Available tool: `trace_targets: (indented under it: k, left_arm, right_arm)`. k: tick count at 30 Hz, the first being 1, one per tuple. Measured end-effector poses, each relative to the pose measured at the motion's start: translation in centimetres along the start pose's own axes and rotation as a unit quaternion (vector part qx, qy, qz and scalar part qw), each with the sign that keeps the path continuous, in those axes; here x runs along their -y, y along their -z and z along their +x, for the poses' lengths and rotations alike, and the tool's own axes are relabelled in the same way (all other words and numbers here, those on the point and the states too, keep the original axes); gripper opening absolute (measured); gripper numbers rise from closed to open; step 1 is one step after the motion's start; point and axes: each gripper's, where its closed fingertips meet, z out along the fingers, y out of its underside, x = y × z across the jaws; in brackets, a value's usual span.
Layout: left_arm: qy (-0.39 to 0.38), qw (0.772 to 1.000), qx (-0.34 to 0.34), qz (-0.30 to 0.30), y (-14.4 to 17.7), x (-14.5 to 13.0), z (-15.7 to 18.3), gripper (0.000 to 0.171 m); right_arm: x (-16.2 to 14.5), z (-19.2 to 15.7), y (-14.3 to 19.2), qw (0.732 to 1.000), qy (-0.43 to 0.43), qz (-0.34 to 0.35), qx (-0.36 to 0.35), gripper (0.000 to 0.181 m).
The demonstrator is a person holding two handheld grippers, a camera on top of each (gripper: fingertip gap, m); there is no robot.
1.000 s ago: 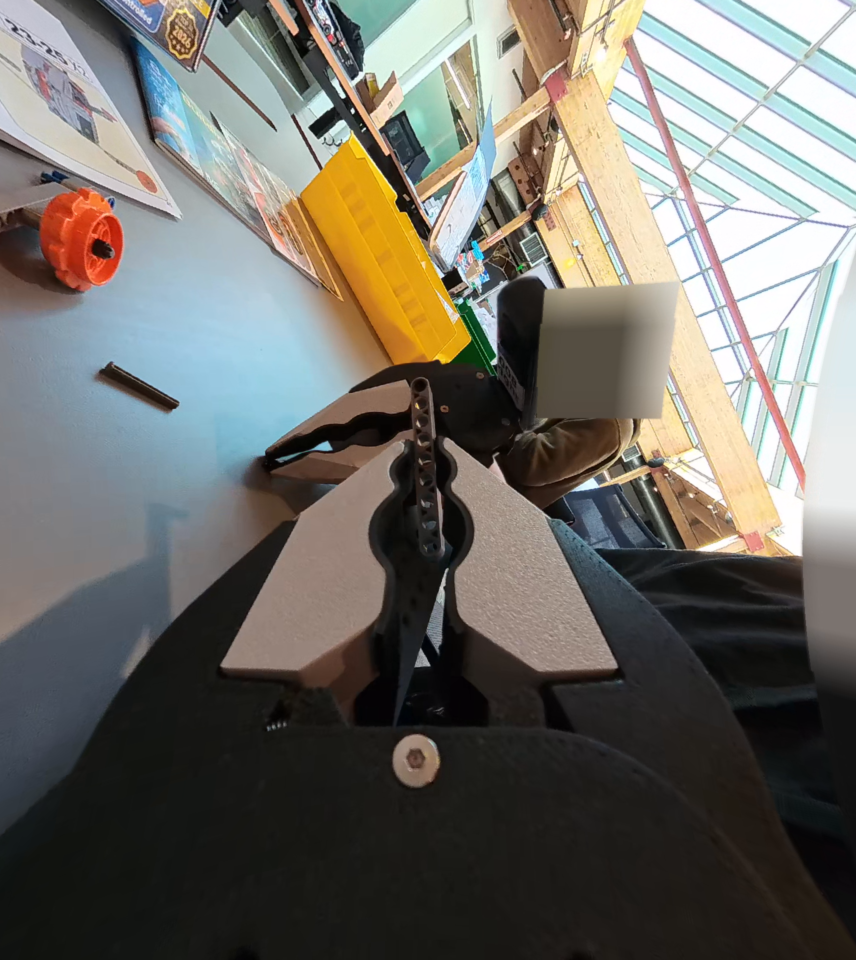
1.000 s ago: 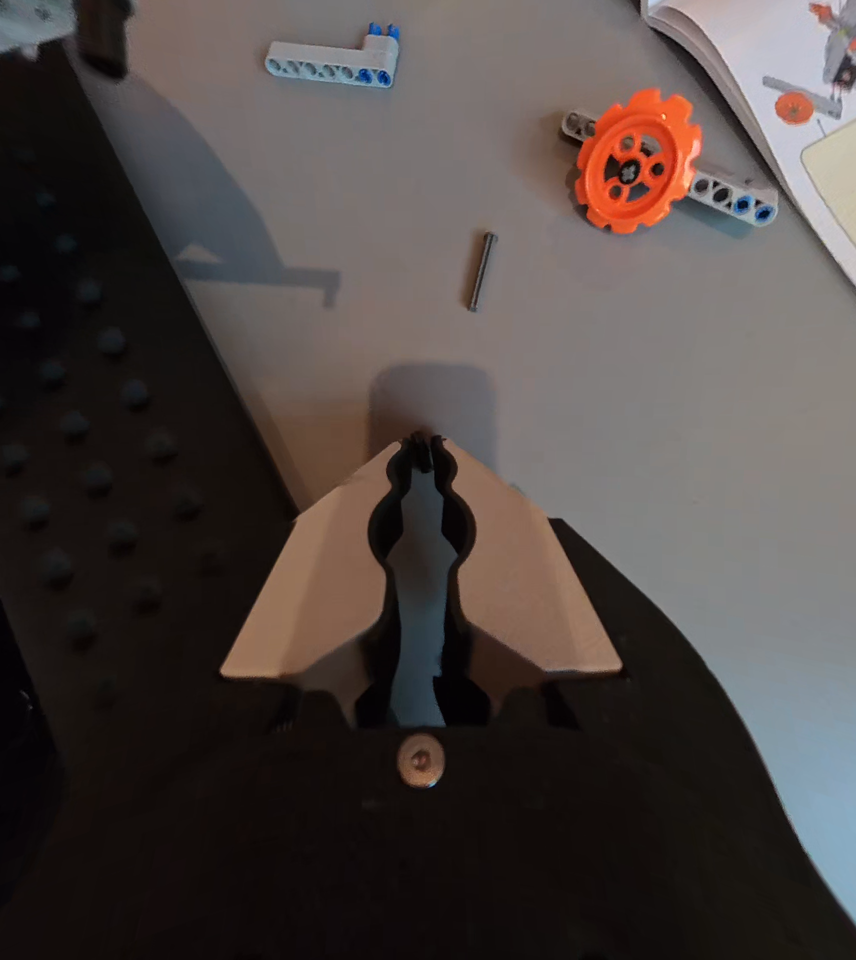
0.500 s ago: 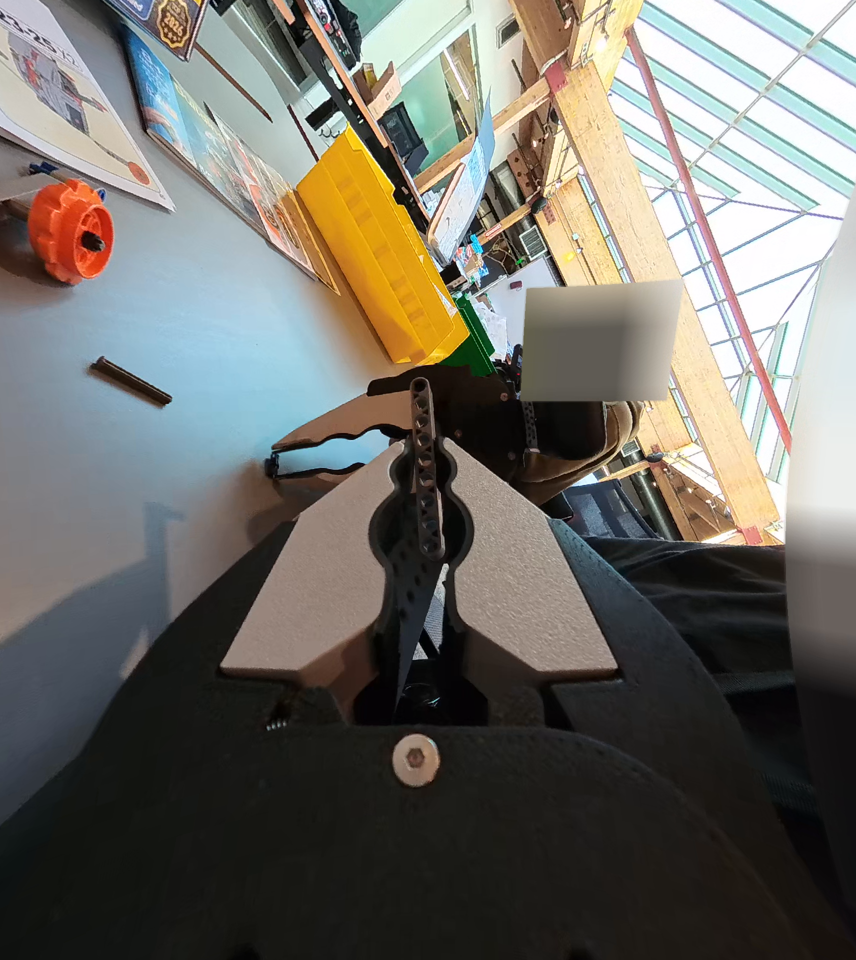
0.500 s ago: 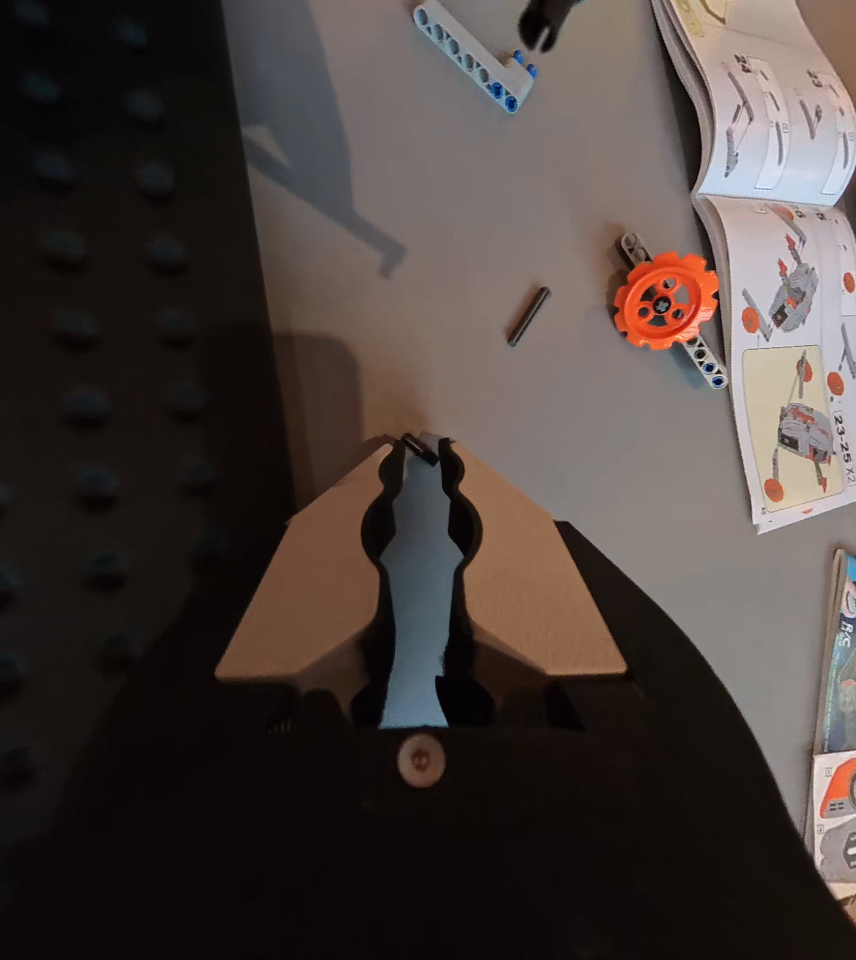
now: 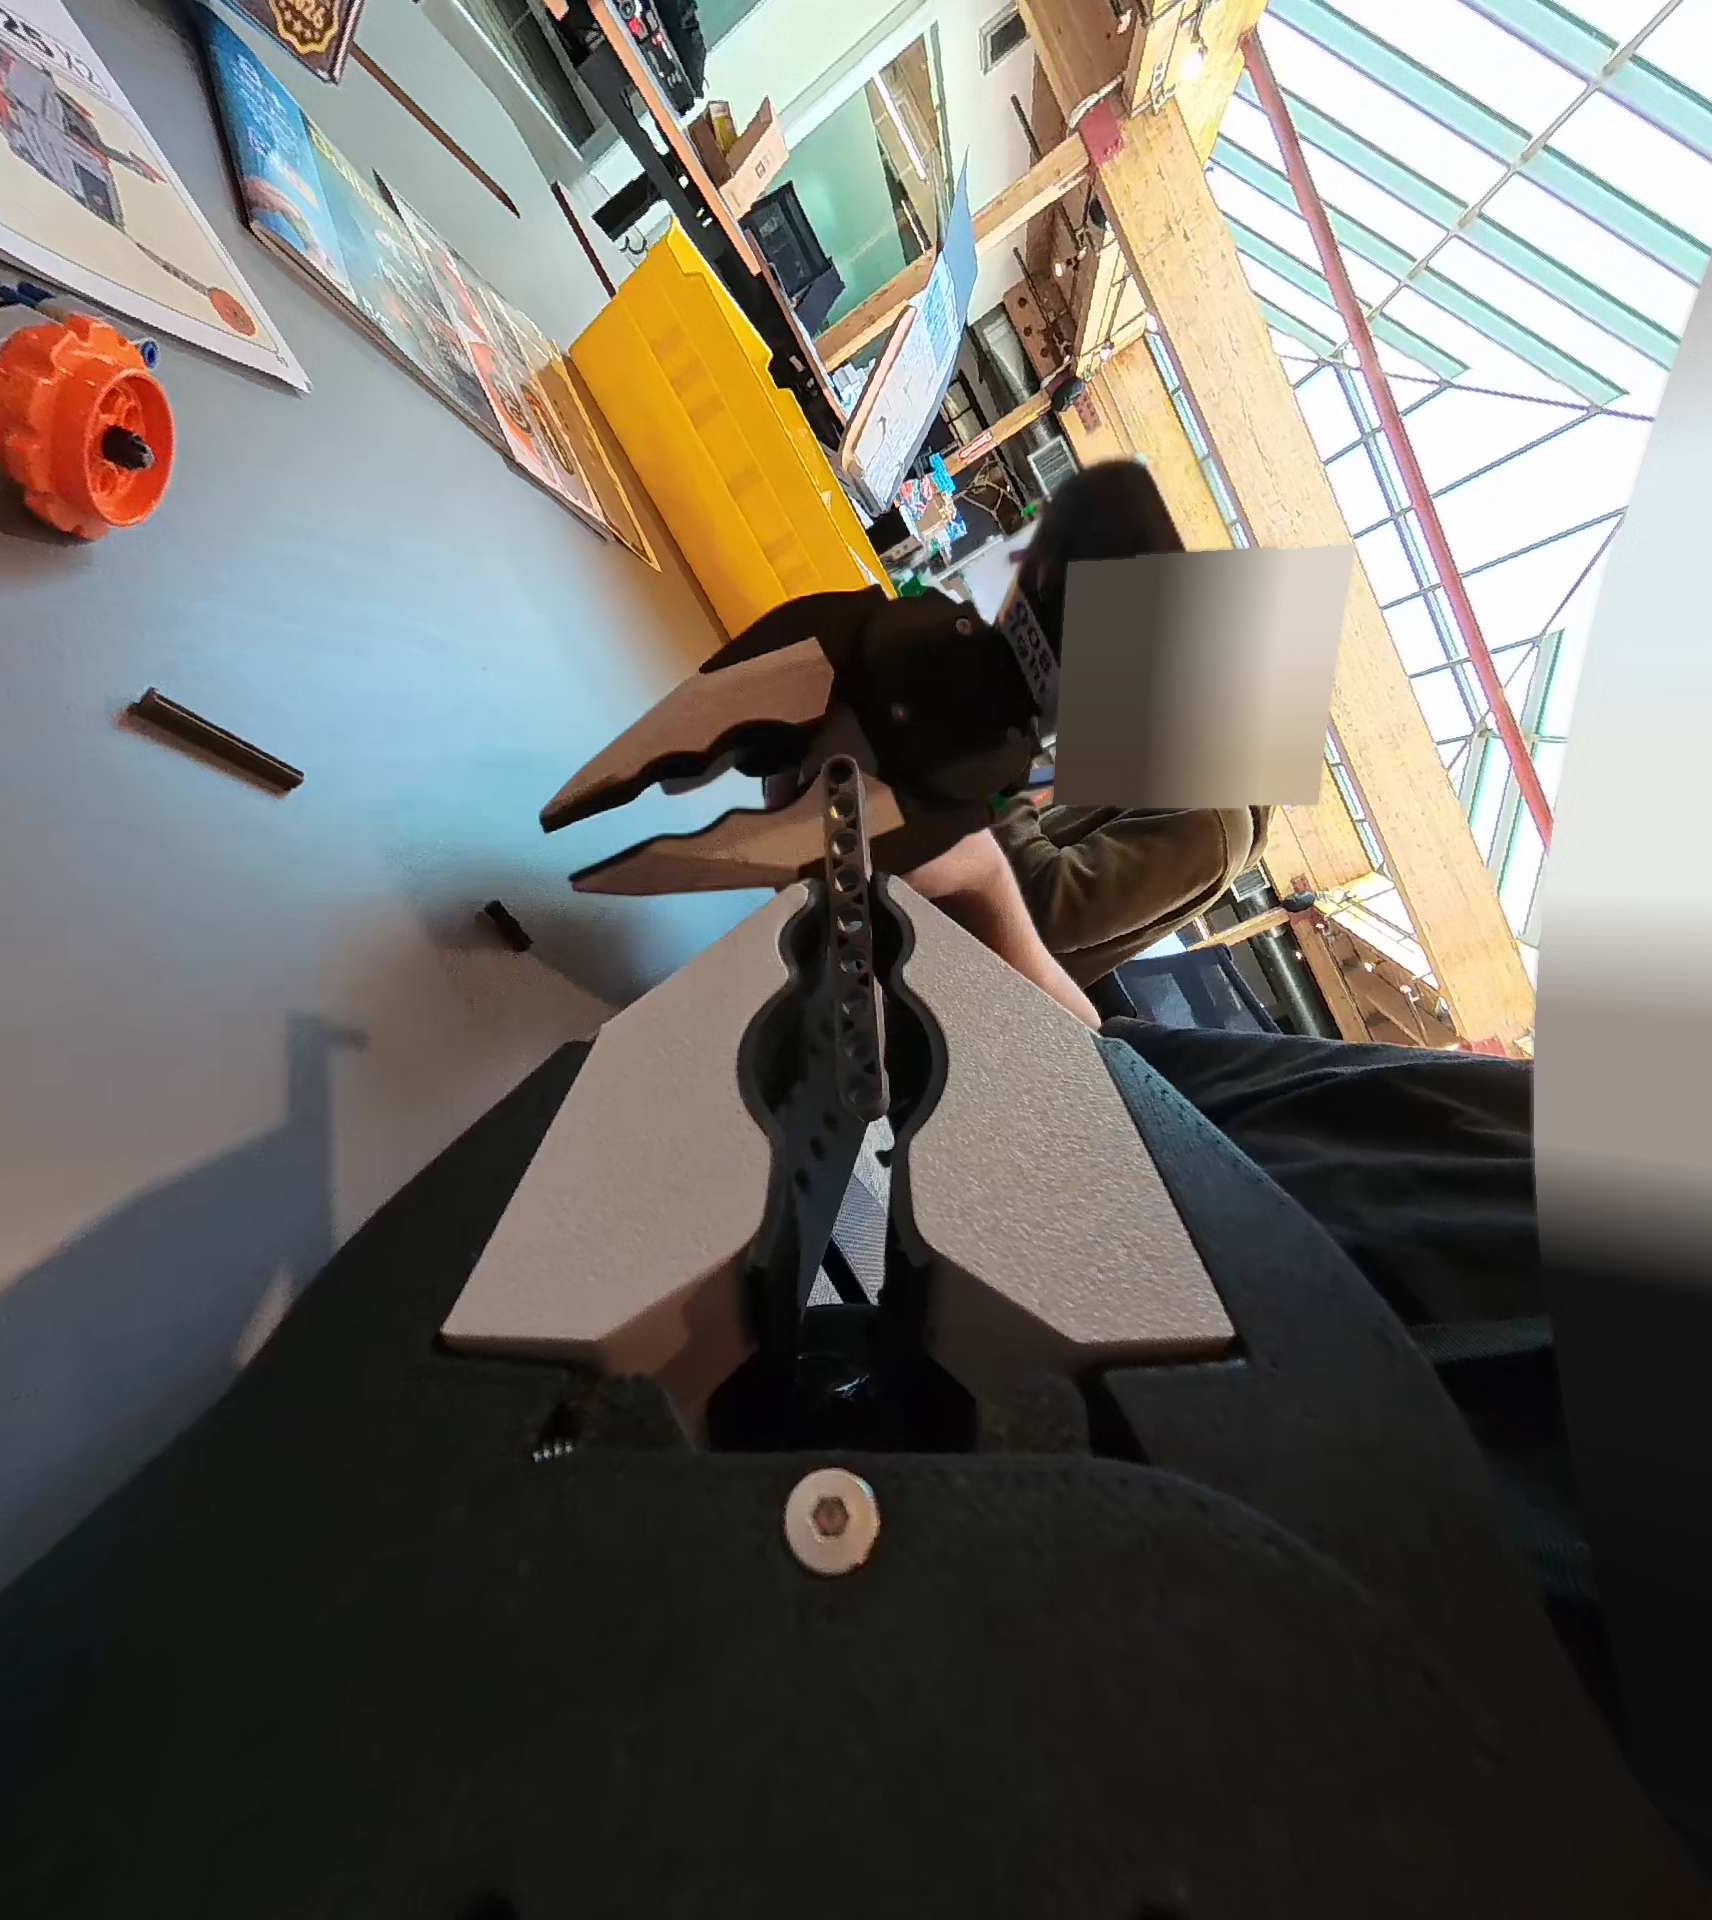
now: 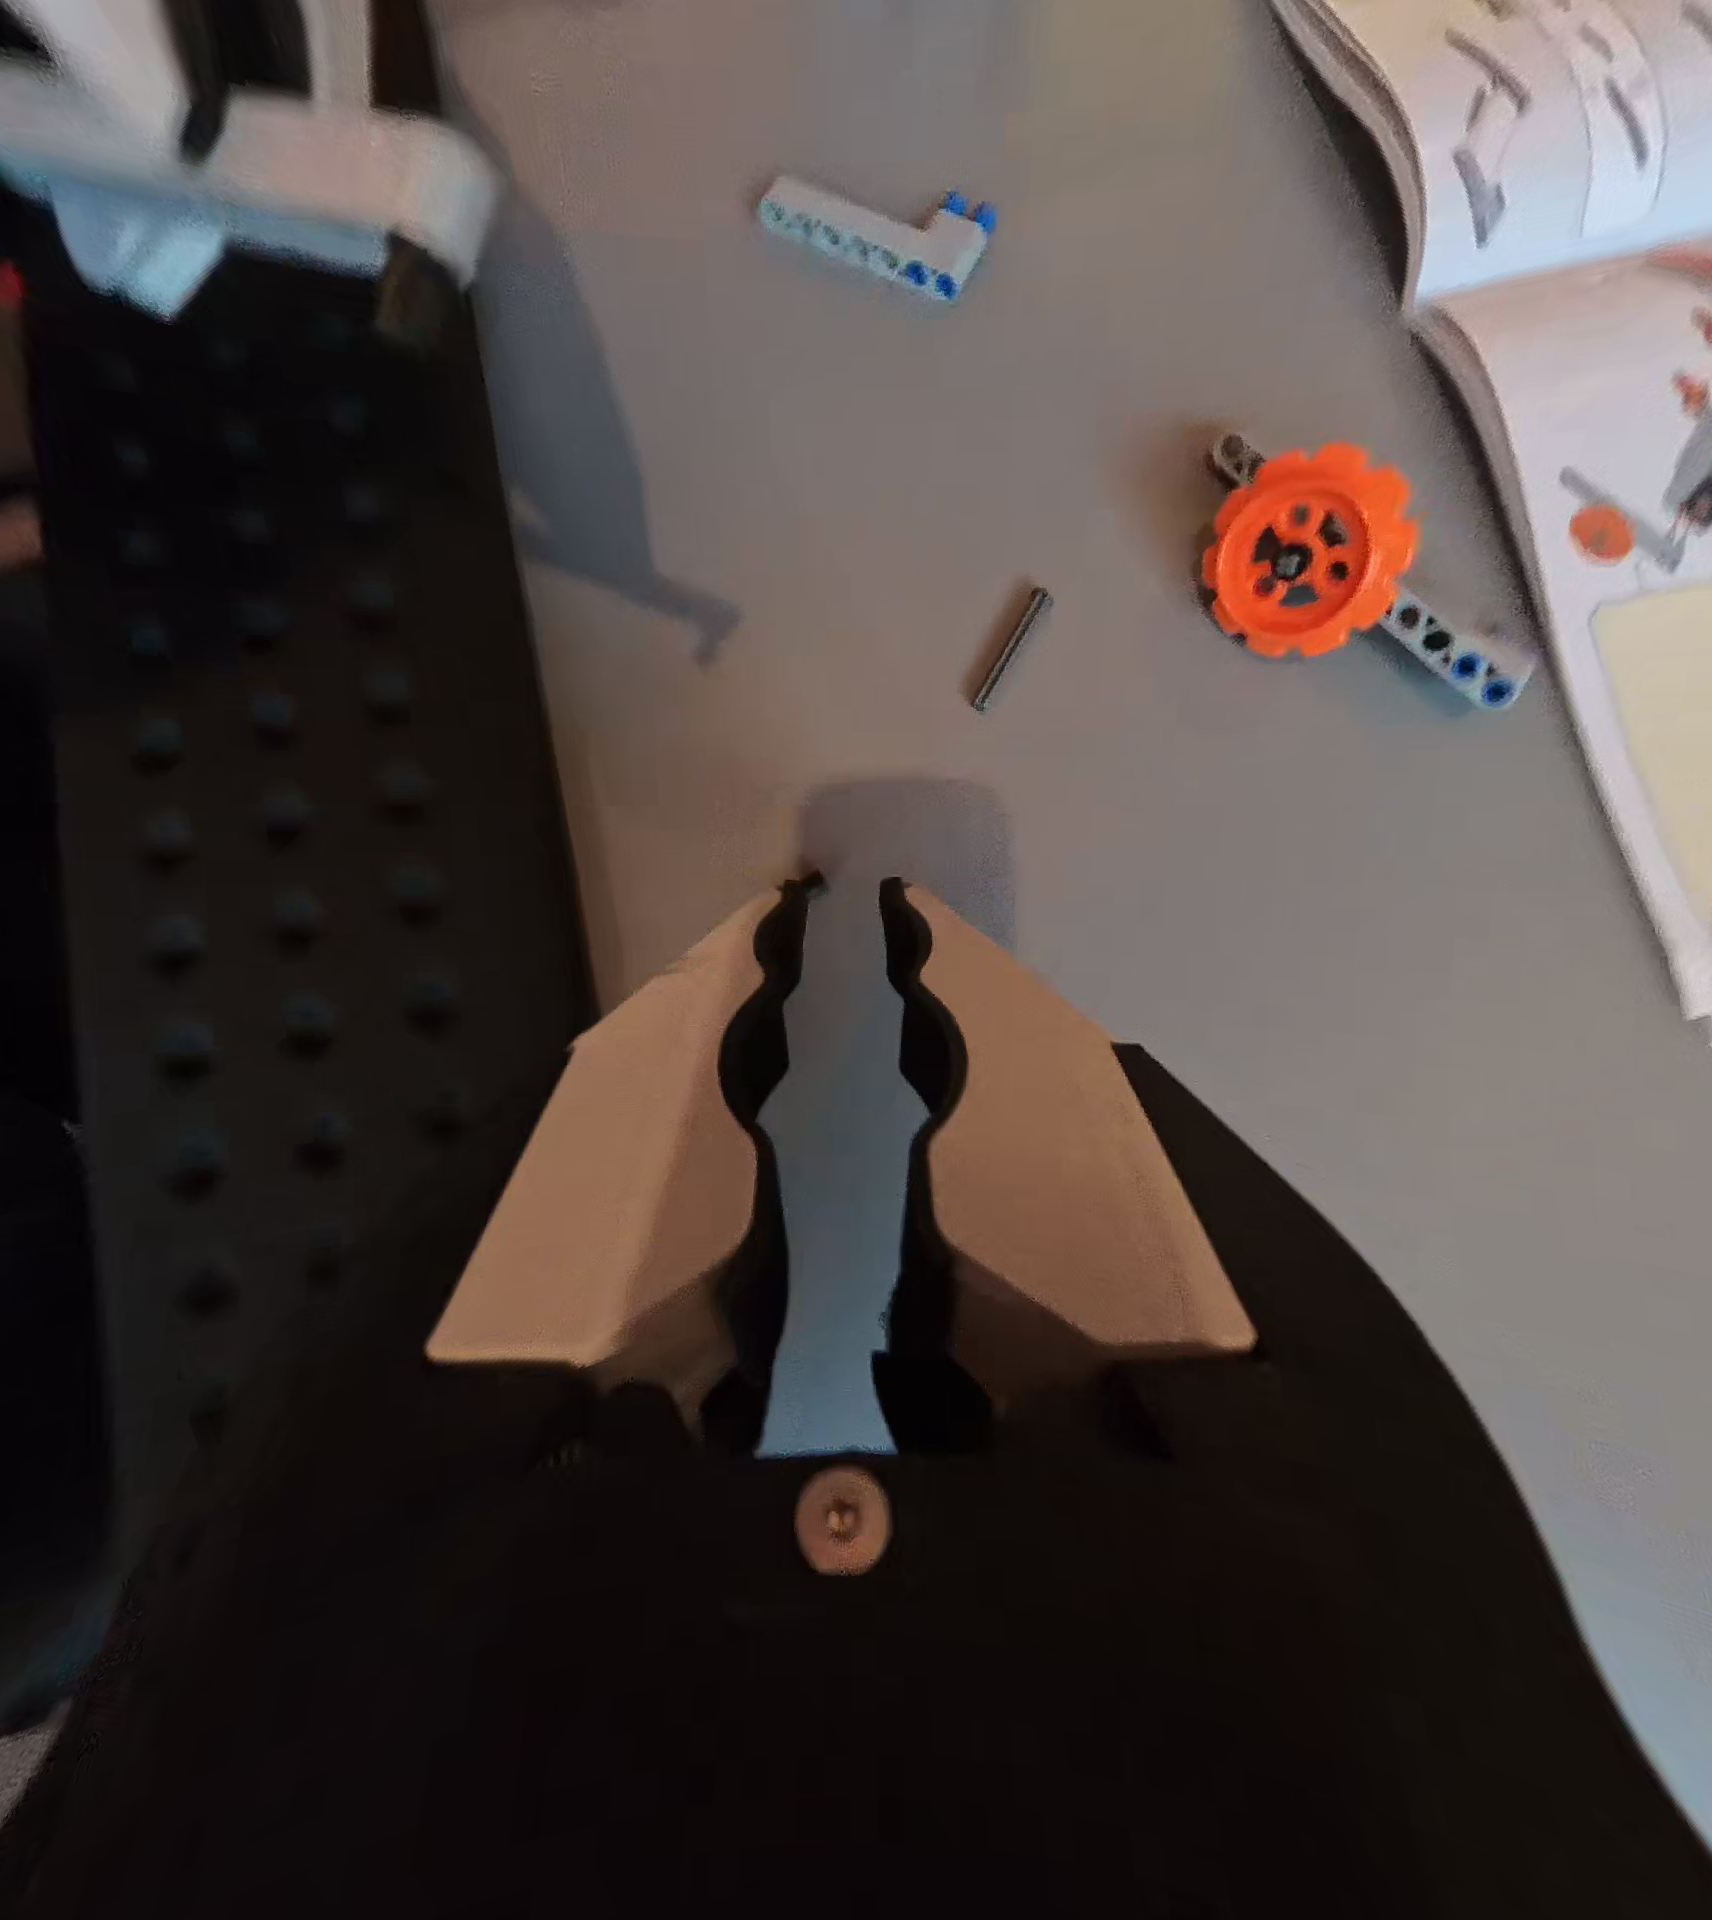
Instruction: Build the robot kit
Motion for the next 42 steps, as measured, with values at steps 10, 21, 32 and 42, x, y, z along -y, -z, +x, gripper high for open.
trace_targets:
  k: [10, 21, 32, 42]
  left_arm:
    - [0.0, 1.0, 0.003, 0.007, 0.6, 0.2, -0.1, 0.006]
    - [-0.003, 1.0, -0.001, 0.004, 0.7, 0.1, 0.3, 0.006]
    - [-0.003, 1.0, -0.002, 0.002, 0.6, 0.0, 0.4, 0.006]
    - [-0.001, 1.0, 0.007, 0.002, 0.6, 0.0, -0.1, 0.006]
  right_arm:
    - [-0.6, -0.8, -0.7, 0.985, -0.157, -0.012, -0.072, 0.016]
    - [-1.1, -0.5, -1.6, 0.978, -0.174, -0.025, -0.114, 0.016]
    - [-1.2, -0.8, -2.1, 0.987, -0.133, -0.024, -0.09, 0.004]
    - [-1.0, -1.0, -2.1, 0.998, -0.054, -0.002, -0.036, 0.004]
